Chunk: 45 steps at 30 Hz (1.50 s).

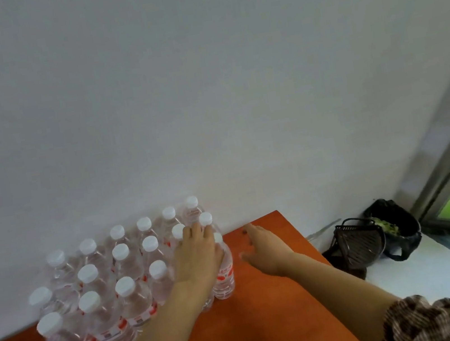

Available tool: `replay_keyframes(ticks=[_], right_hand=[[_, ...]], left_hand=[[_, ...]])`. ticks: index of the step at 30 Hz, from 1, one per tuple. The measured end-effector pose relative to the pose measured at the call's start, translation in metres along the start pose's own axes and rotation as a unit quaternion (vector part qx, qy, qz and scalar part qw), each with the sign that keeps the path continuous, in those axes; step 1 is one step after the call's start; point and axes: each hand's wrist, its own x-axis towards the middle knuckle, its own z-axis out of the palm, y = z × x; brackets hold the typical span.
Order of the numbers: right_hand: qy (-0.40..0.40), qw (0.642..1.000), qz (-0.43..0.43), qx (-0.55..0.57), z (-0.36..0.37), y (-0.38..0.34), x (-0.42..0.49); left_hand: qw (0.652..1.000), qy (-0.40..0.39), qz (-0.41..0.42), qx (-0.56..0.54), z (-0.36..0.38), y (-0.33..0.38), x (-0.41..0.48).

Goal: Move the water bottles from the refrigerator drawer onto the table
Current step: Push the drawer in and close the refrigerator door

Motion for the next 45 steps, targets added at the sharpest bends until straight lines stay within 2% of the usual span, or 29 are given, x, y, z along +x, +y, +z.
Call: replay_keyframes(ticks=[3, 9, 13, 18, 27, 35, 40, 45], right_hand=[[0.035, 0.998, 0.042, -0.006, -0.015, 0.034, -0.031], [0.099, 0.981, 0.16, -0.043, -0.059, 0.124, -0.131], [0.143, 0.954, 0.251, -0.08, -0.079, 0.178, -0.225], [0.176, 0.912, 0.36, -0.088, -0.103, 0.24, -0.368], [0.211, 0.848, 0.479, -0.085, -0.139, 0.321, -0.658], [0.243, 0.774, 0.578, -0.082, -0.174, 0.363, -0.874], [0.27, 0.726, 0.628, -0.076, -0.189, 0.394, -0.962], [0.279, 0.694, 0.659, -0.079, -0.207, 0.441, -1.029]], left_hand=[[0.998, 0.002, 0.051, -0.031, 0.002, 0.041, 0.003], [0.984, -0.088, 0.102, -0.115, 0.02, 0.162, -0.016], [0.961, -0.126, 0.206, -0.133, 0.025, 0.259, -0.053], [0.93, -0.15, 0.314, -0.12, 0.019, 0.382, -0.145], [0.885, -0.147, 0.411, -0.161, -0.024, 0.582, -0.355], [0.802, -0.165, 0.531, -0.218, -0.064, 0.734, -0.502], [0.757, -0.141, 0.607, -0.199, -0.079, 0.82, -0.566], [0.719, -0.143, 0.65, -0.2, -0.081, 0.899, -0.613]])
